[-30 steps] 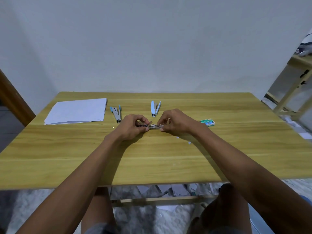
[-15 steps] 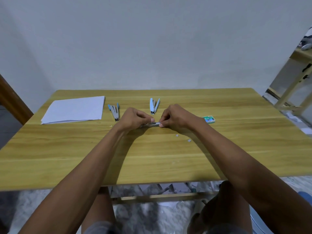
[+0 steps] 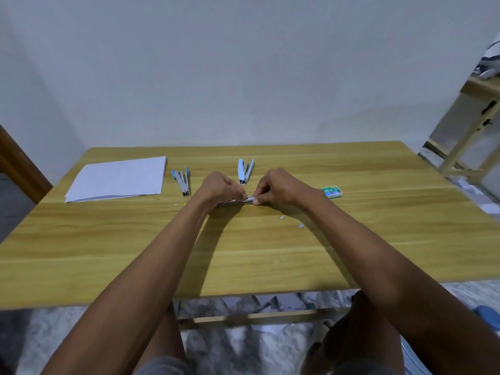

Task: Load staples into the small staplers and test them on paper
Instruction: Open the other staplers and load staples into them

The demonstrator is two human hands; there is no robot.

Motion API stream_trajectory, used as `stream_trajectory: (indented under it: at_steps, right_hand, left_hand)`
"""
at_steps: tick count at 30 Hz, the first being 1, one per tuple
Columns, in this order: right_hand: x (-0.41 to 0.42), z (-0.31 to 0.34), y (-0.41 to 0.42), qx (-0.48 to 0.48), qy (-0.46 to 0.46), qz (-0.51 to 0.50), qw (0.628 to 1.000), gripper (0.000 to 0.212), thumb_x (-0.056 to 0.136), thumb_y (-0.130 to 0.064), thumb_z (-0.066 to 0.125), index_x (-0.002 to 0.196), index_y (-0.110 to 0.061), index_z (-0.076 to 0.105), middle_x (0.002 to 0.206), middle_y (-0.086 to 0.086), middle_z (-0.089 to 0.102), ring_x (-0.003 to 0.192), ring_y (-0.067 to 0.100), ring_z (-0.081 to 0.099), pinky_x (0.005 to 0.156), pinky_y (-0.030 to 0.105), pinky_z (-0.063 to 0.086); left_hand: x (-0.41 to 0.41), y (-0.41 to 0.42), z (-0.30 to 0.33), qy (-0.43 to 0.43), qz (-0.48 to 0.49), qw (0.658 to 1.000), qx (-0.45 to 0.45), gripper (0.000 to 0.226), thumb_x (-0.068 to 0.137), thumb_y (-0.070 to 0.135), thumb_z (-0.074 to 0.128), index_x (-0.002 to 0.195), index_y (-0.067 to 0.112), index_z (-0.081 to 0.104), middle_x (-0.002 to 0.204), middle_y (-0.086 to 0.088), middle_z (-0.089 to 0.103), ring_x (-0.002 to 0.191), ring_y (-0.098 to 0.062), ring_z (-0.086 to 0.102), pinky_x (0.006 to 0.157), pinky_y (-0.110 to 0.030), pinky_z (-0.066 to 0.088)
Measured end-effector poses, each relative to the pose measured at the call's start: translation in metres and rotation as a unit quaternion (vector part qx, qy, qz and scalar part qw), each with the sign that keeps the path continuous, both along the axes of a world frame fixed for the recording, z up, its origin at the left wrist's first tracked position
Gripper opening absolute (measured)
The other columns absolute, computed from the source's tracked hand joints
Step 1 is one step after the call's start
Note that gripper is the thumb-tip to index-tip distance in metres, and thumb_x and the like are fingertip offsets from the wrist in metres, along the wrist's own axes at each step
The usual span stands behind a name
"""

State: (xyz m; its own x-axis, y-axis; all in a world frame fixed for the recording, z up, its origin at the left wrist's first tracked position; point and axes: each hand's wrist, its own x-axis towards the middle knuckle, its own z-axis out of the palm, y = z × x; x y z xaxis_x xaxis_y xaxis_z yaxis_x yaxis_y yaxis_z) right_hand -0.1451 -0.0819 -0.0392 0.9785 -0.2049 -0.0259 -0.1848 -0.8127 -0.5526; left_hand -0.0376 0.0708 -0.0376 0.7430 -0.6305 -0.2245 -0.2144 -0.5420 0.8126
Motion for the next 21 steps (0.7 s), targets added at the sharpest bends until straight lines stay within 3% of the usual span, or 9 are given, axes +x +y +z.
stream_trajectory:
  at_steps: [2, 5, 7, 9, 13, 17, 19, 21]
  right_hand:
    - [0.000, 0.001, -0.001, -0.007, 0.005, -0.005, 1.000, 0.013, 0.079, -0.017, 0.081, 0.092, -0.013, 0.080, 0.075, -0.008, 0.073, 0.067, 0.003, 0.062, 0.060, 0.016, 0.042]
    - [0.002, 0.000, -0.006, -0.022, 0.001, -0.020, 1.000, 0.013, 0.080, -0.016, 0.080, 0.092, -0.011, 0.080, 0.081, -0.002, 0.076, 0.071, 0.006, 0.066, 0.066, 0.025, 0.051]
    - [0.004, -0.002, -0.008, -0.027, -0.002, -0.027, 0.999, 0.013, 0.079, -0.015, 0.080, 0.092, -0.011, 0.080, 0.085, 0.001, 0.077, 0.075, 0.009, 0.068, 0.073, 0.028, 0.055]
    - [0.005, -0.005, -0.008, -0.030, -0.009, -0.034, 0.999, 0.010, 0.079, -0.017, 0.080, 0.088, -0.014, 0.080, 0.082, -0.003, 0.076, 0.076, 0.008, 0.069, 0.075, 0.033, 0.058]
    - [0.003, -0.007, -0.004, -0.027, -0.028, -0.036, 0.999, 0.010, 0.080, -0.015, 0.079, 0.090, -0.012, 0.080, 0.084, -0.001, 0.076, 0.077, 0.008, 0.069, 0.075, 0.030, 0.057]
    - [0.003, -0.008, 0.002, -0.013, -0.042, -0.044, 0.998, 0.012, 0.079, -0.013, 0.080, 0.091, -0.010, 0.080, 0.079, 0.000, 0.075, 0.067, 0.002, 0.063, 0.065, 0.018, 0.045]
    - [0.001, -0.012, 0.006, 0.014, -0.057, -0.059, 0.996, 0.006, 0.076, -0.013, 0.081, 0.081, -0.011, 0.079, 0.063, -0.005, 0.067, 0.054, -0.003, 0.053, 0.056, 0.014, 0.039]
    - [0.000, -0.014, 0.009, 0.045, -0.079, -0.087, 0.992, 0.011, 0.073, -0.011, 0.083, 0.074, -0.014, 0.073, 0.060, -0.004, 0.059, 0.052, 0.000, 0.047, 0.052, 0.017, 0.037]
  left_hand:
    - [0.006, 0.011, -0.005, -0.049, -0.026, 0.998, 0.003, 0.020, 0.072, 0.028, 0.086, 0.086, 0.015, 0.079, 0.084, 0.001, 0.074, 0.085, -0.012, 0.066, 0.069, -0.025, 0.048]
    - [0.021, 0.041, -0.006, -0.167, -0.064, 0.980, 0.088, 0.025, 0.069, 0.041, 0.086, 0.086, 0.025, 0.076, 0.088, 0.009, 0.071, 0.088, -0.010, 0.065, 0.079, -0.030, 0.053]
    - [0.030, 0.057, -0.005, -0.225, -0.075, 0.962, 0.135, 0.022, 0.072, 0.035, 0.085, 0.090, 0.027, 0.076, 0.089, 0.009, 0.069, 0.094, -0.012, 0.065, 0.083, -0.035, 0.054]
    - [0.030, 0.063, -0.001, -0.260, -0.065, 0.955, 0.128, 0.018, 0.075, 0.027, 0.082, 0.092, 0.024, 0.076, 0.088, 0.009, 0.068, 0.092, -0.011, 0.064, 0.073, -0.028, 0.050]
    - [0.022, 0.058, 0.017, -0.233, -0.015, 0.972, -0.034, 0.027, 0.068, 0.009, 0.087, 0.089, 0.015, 0.071, 0.076, 0.001, 0.069, 0.072, -0.012, 0.064, 0.060, -0.017, 0.045]
    - [0.003, 0.039, 0.018, -0.173, 0.002, 0.975, -0.142, 0.031, 0.066, 0.001, 0.087, 0.090, 0.011, 0.071, 0.073, -0.004, 0.073, 0.065, -0.005, 0.069, 0.063, -0.012, 0.054]
    - [-0.007, 0.027, 0.006, -0.142, -0.017, 0.977, -0.156, 0.024, 0.068, -0.002, 0.085, 0.089, 0.005, 0.075, 0.075, -0.006, 0.075, 0.066, -0.005, 0.071, 0.071, -0.021, 0.059]
    - [-0.013, 0.018, -0.006, -0.167, -0.030, 0.977, -0.132, 0.016, 0.070, 0.003, 0.085, 0.084, 0.006, 0.079, 0.076, -0.005, 0.076, 0.066, -0.004, 0.067, 0.069, -0.022, 0.057]
